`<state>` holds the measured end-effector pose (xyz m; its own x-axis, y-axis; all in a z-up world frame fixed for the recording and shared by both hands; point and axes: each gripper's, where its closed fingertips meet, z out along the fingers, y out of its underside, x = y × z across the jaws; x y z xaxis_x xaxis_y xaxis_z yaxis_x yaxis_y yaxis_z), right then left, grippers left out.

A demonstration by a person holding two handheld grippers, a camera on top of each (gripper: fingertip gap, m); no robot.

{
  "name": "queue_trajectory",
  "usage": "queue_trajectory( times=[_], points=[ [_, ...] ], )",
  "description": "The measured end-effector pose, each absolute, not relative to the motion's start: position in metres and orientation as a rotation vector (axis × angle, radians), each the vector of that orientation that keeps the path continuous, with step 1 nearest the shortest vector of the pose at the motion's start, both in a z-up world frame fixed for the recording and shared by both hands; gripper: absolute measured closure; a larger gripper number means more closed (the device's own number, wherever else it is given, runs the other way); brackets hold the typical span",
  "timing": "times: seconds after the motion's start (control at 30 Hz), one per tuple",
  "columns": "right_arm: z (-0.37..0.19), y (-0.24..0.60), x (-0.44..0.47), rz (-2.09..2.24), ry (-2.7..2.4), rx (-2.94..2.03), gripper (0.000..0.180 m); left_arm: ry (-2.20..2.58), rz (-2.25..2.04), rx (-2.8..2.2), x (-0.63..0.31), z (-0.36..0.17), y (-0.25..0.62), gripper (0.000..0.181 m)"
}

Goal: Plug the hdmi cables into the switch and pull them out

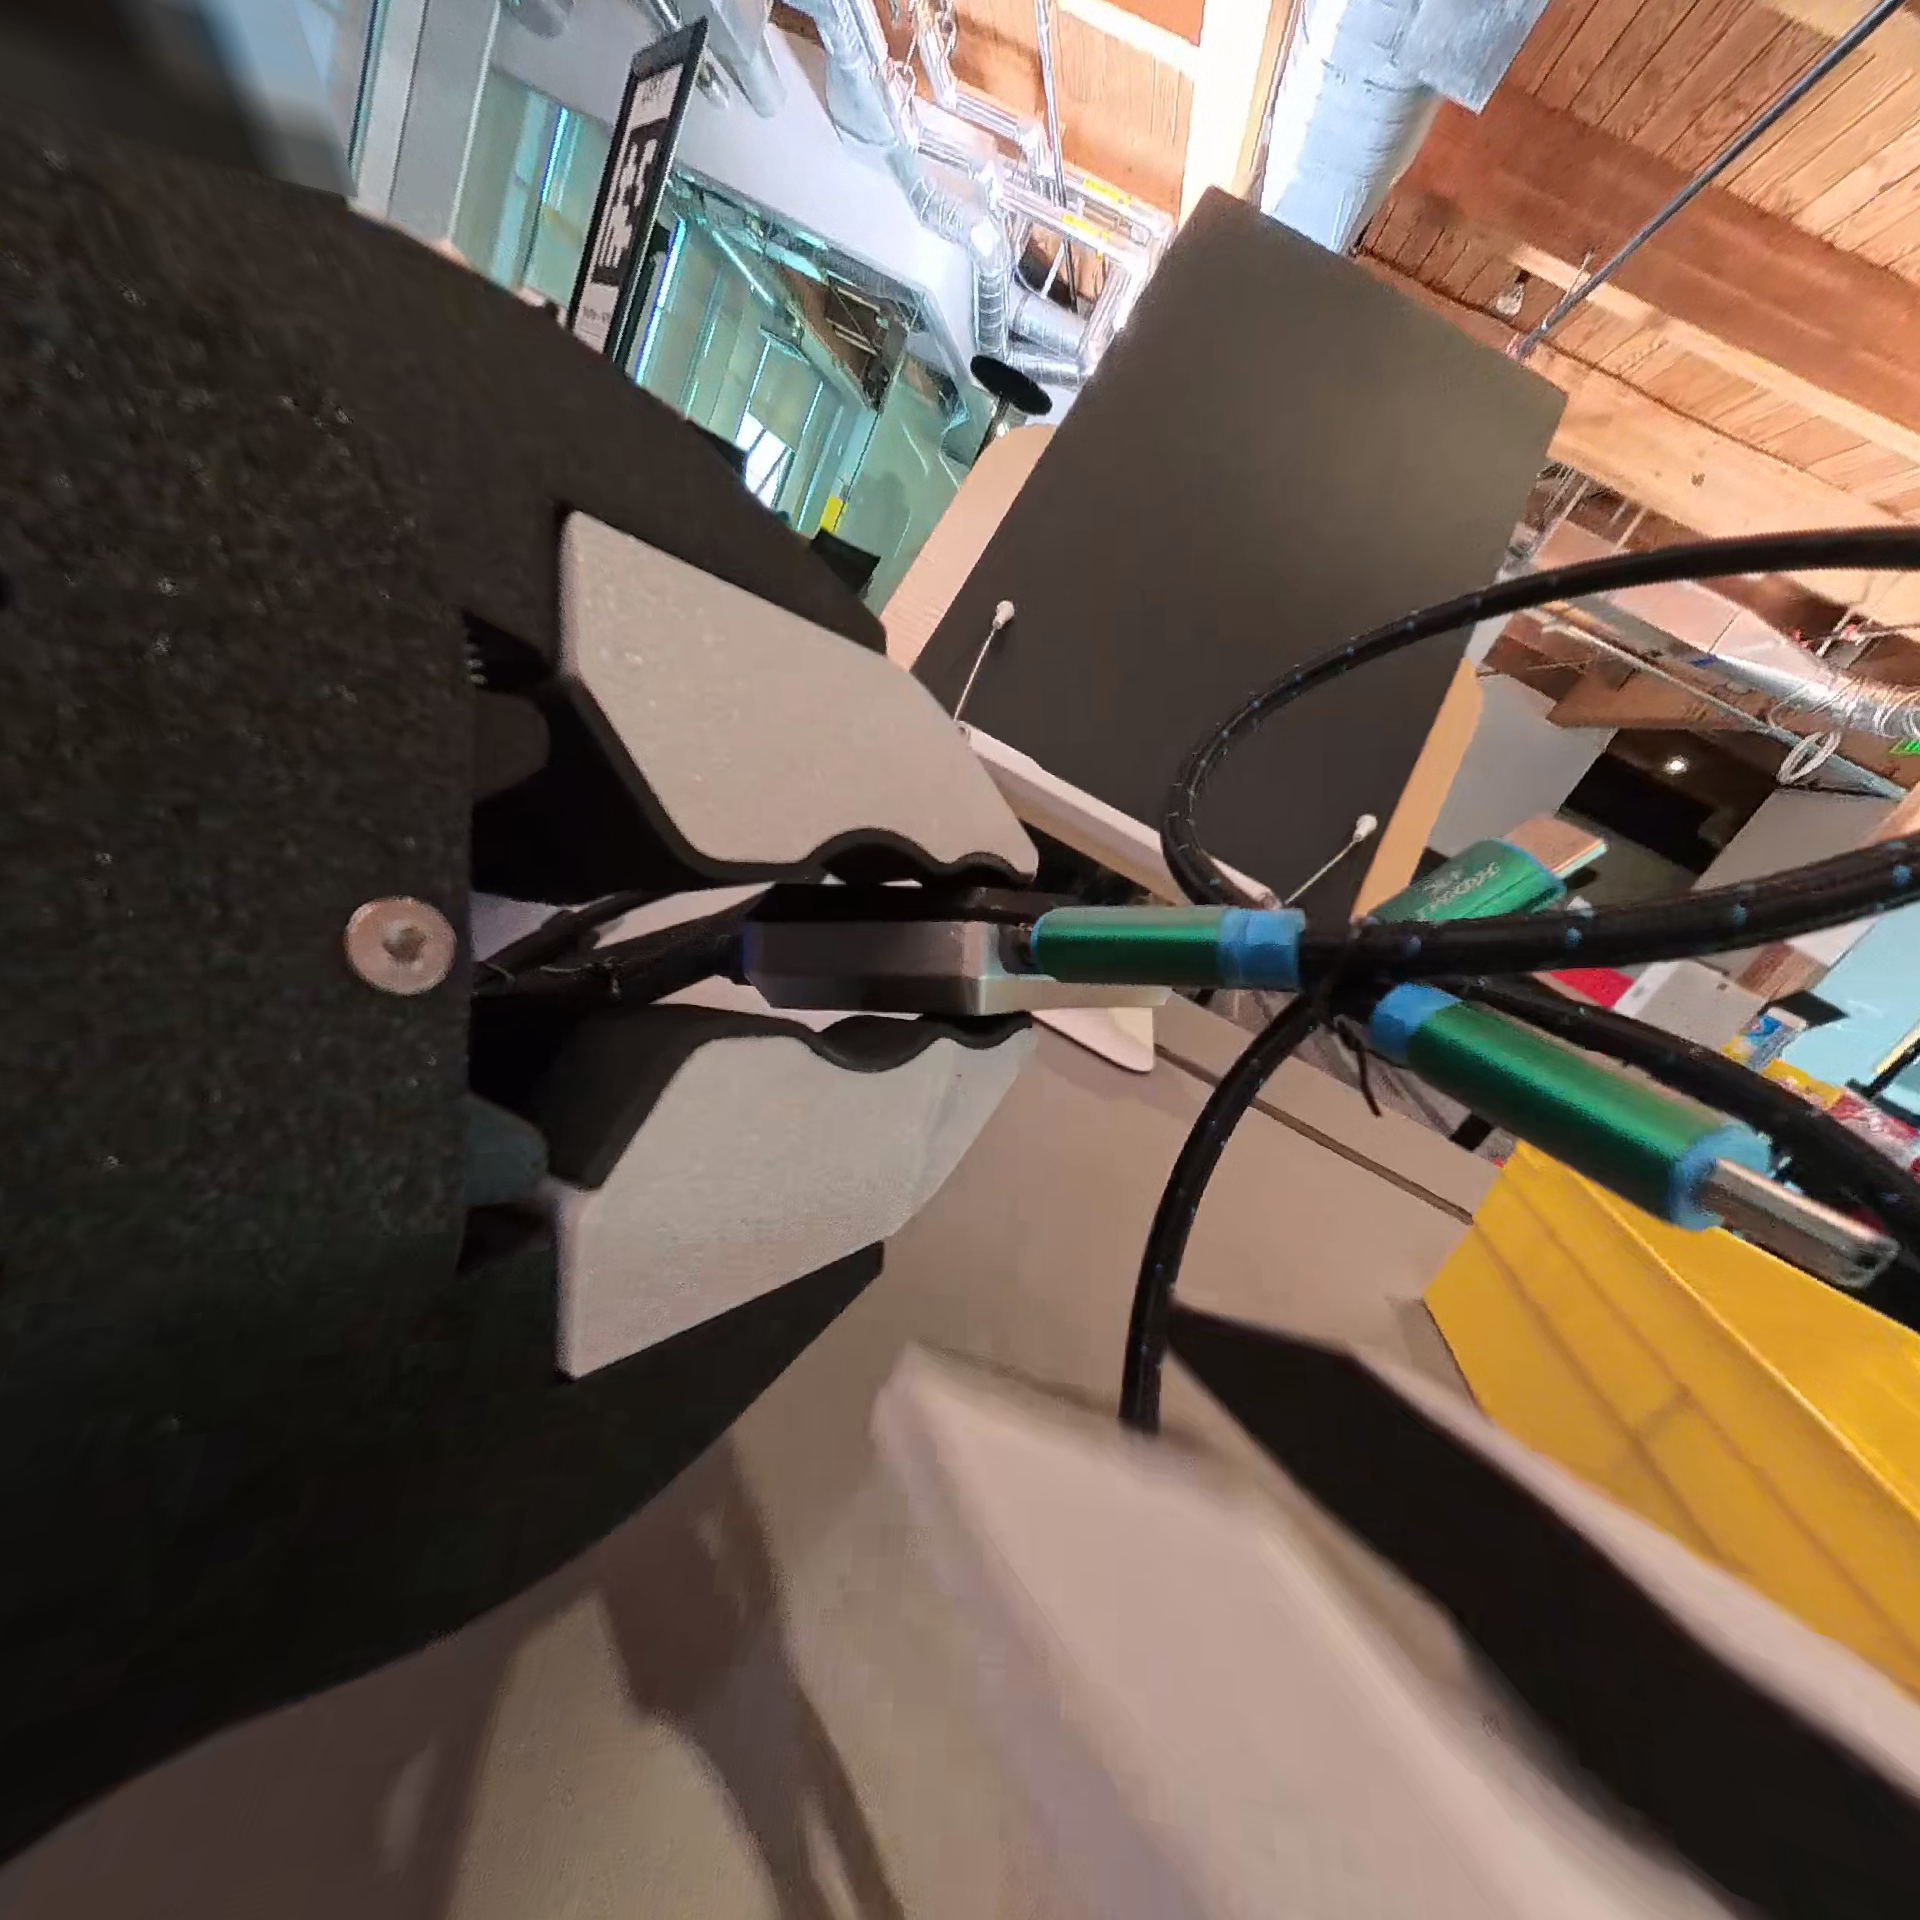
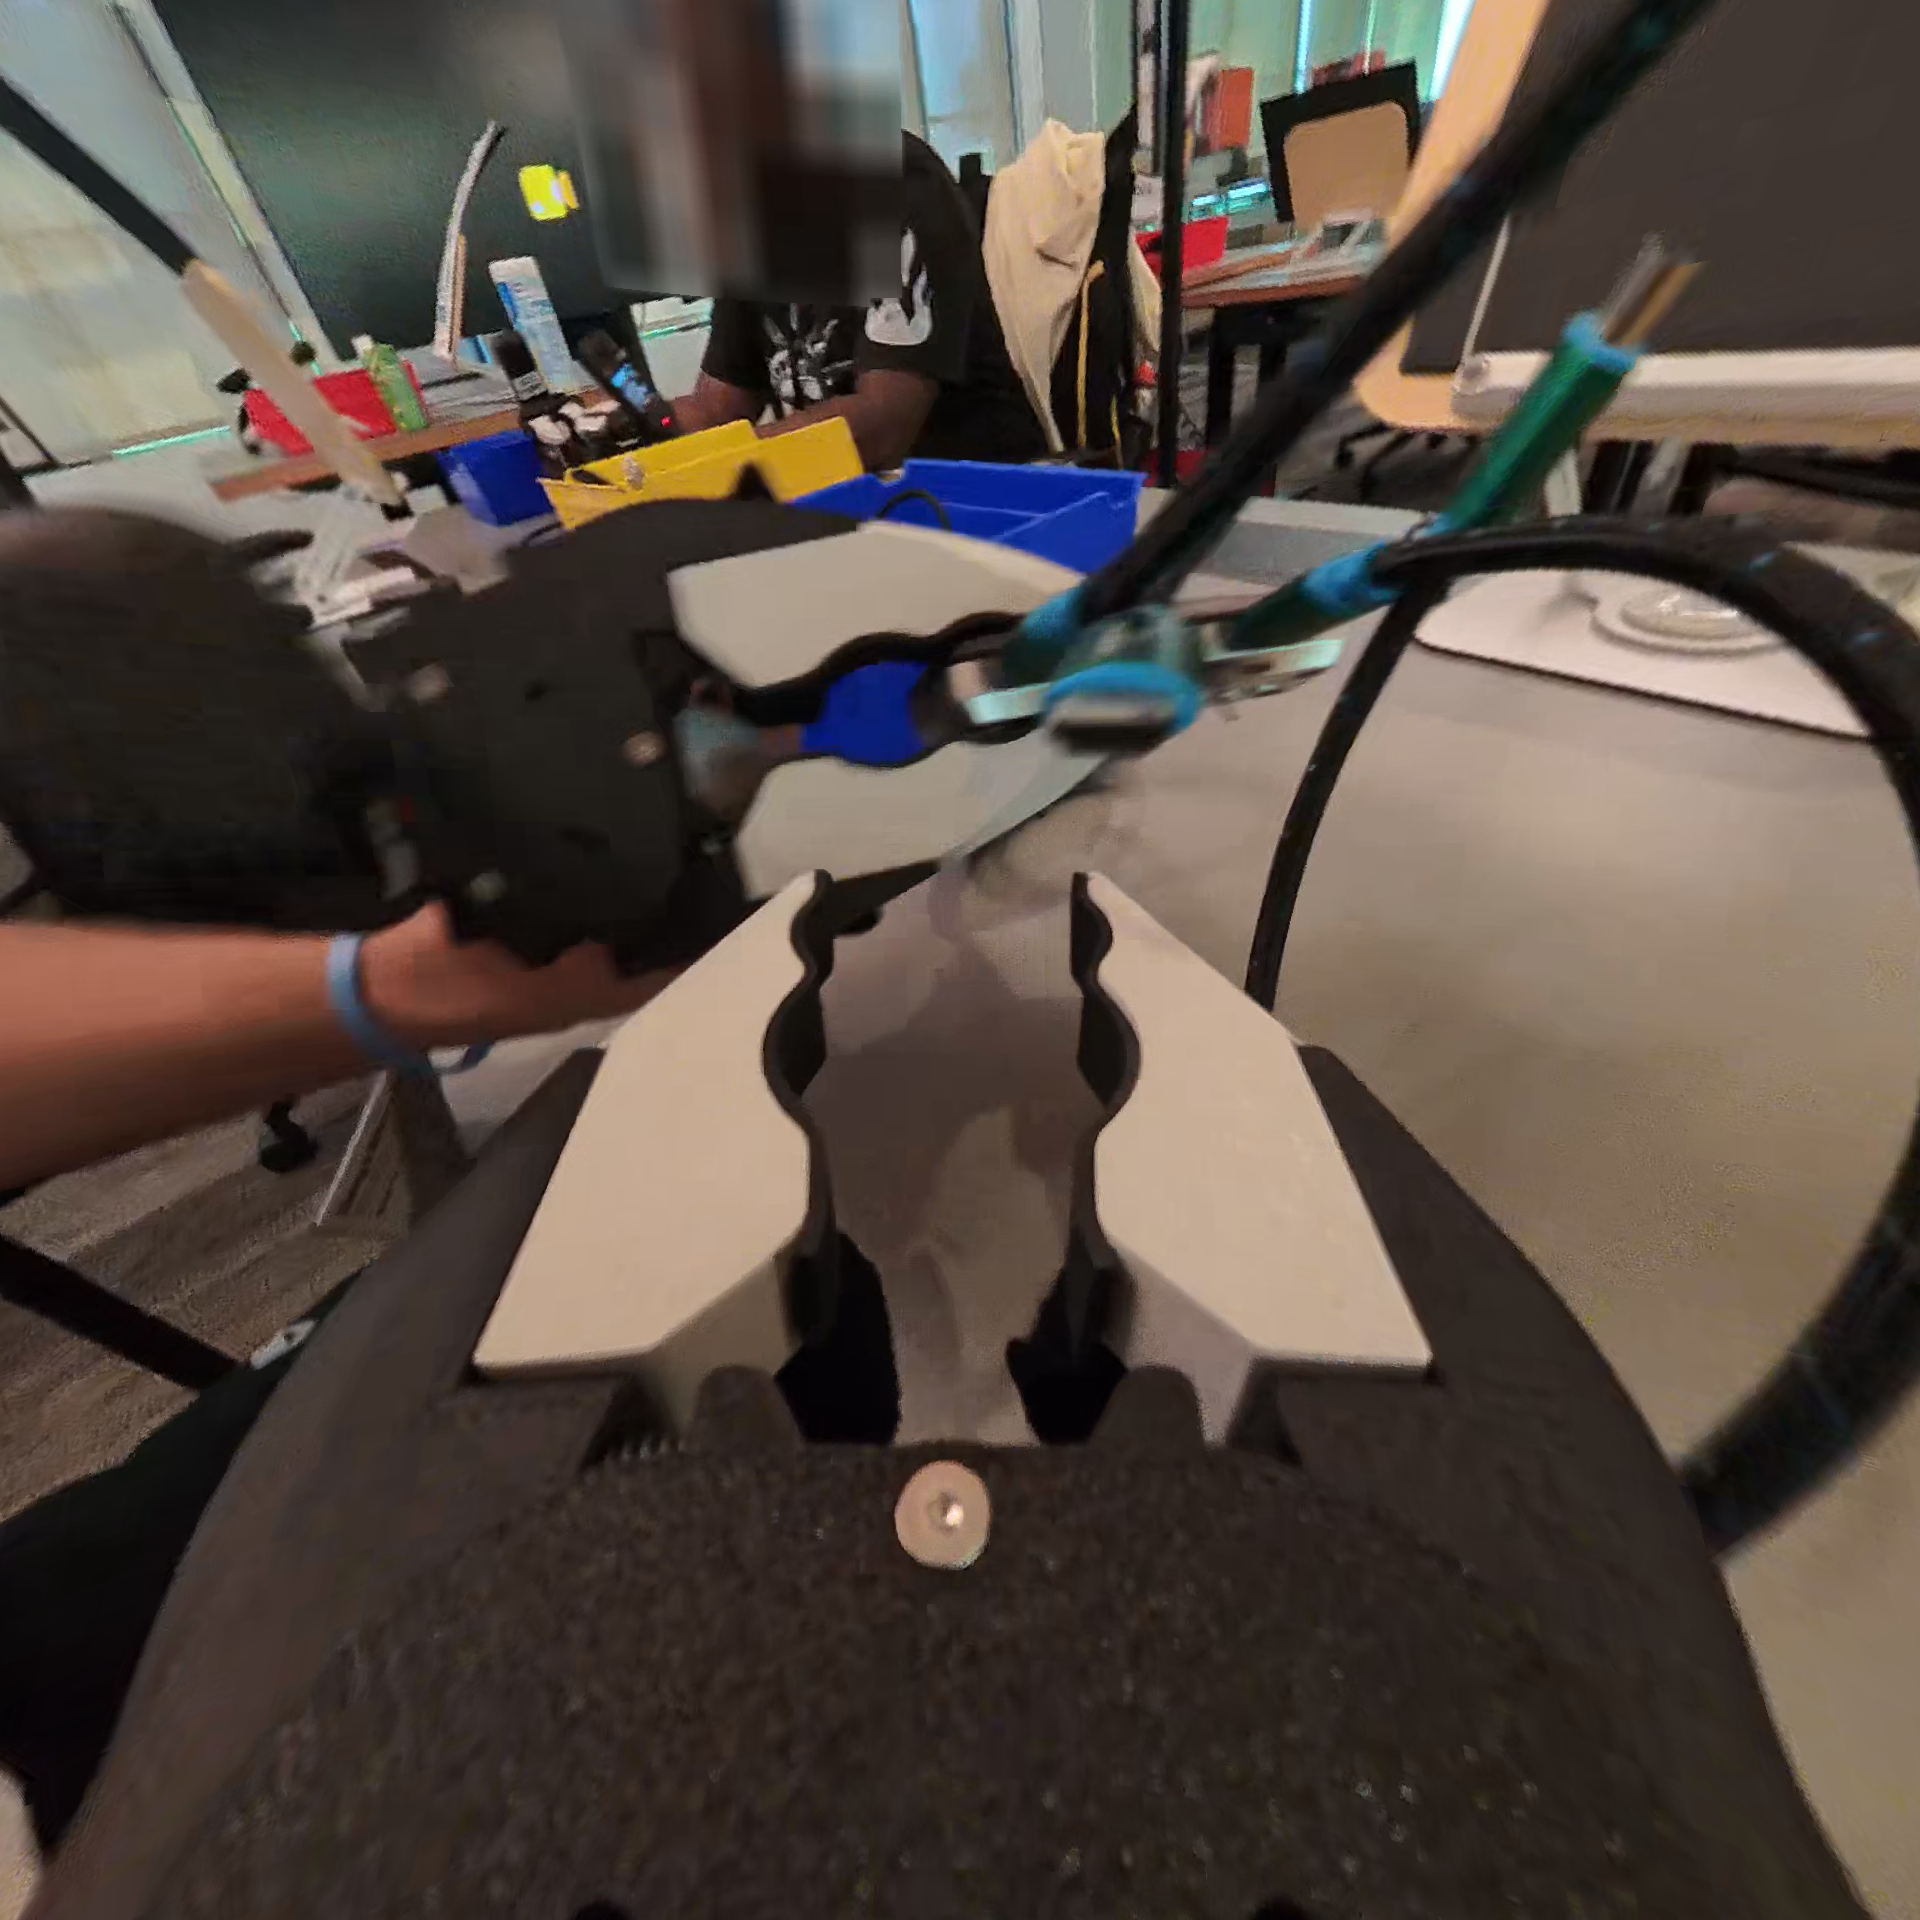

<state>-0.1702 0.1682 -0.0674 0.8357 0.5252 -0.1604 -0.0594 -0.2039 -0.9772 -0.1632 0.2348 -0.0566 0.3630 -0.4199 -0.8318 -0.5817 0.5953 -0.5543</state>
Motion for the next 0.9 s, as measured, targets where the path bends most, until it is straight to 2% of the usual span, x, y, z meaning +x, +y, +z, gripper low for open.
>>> queue_trajectory(
  times=[0.13, 0.43, 0.9],
  points=[
    [-0.047, 0.196, -0.165, 0.589, -0.342, -1.62, 0.13, 1.253, 0.116, -0.968, -0.155, -0.06, 0.218, 0.16],
    [-0.059, 0.192, -0.159, 0.521, -0.497, -1.634, 0.156, 1.269, 0.108, -0.992, -0.154, -0.073, 0.218, 0.159],
    [-0.059, 0.195, -0.163, 0.672, -0.42, -1.664, 0.158, 1.261, 0.064, -1.031, -0.153, -0.078, 0.218, 0.159]
  ],
)
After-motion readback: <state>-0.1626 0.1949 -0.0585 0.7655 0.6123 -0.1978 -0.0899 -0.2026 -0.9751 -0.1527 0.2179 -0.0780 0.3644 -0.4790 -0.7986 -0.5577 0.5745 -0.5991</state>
